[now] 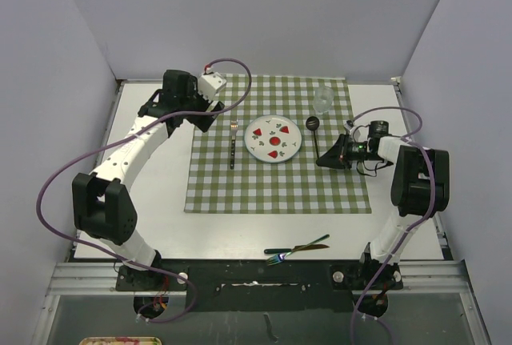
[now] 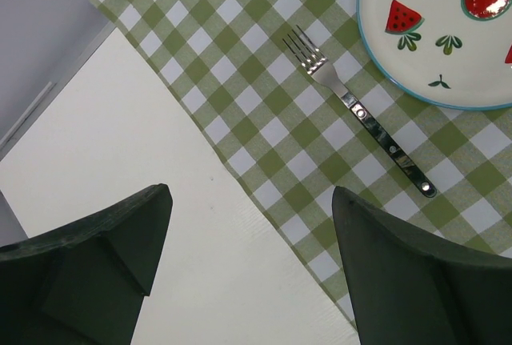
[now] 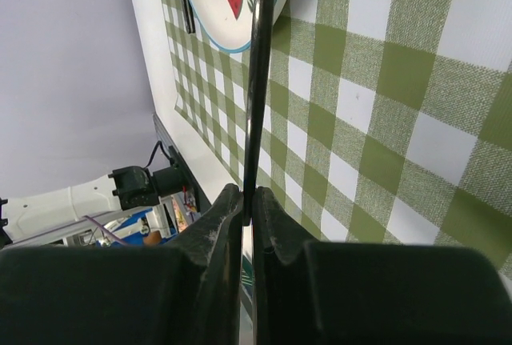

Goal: Set the dinner table for one person
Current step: Place the spoon on the napkin.

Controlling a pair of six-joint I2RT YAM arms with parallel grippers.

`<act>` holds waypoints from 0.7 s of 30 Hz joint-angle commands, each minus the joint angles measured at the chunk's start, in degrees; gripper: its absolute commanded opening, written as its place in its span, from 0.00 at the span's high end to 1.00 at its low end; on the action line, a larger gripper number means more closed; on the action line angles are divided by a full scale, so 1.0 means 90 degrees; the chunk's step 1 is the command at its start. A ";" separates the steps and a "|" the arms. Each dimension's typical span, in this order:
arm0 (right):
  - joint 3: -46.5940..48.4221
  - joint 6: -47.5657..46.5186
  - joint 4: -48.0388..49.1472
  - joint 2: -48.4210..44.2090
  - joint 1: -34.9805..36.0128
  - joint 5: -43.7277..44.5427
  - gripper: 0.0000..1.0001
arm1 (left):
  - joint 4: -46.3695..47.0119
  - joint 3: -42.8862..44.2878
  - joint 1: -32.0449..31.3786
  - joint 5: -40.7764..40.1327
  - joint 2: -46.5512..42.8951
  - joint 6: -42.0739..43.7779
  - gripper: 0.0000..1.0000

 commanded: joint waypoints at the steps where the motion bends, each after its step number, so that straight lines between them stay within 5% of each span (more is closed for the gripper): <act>1: 0.0035 0.0214 0.0566 -0.0034 -0.0046 -0.0188 1.00 | 0.0297 0.0052 0.0015 0.0148 0.0156 0.0058 0.19; 21: 0.0213 0.0581 0.0917 0.0540 0.0087 -0.0103 1.00 | 0.0231 0.0088 0.0022 0.0290 0.0302 -0.0179 0.19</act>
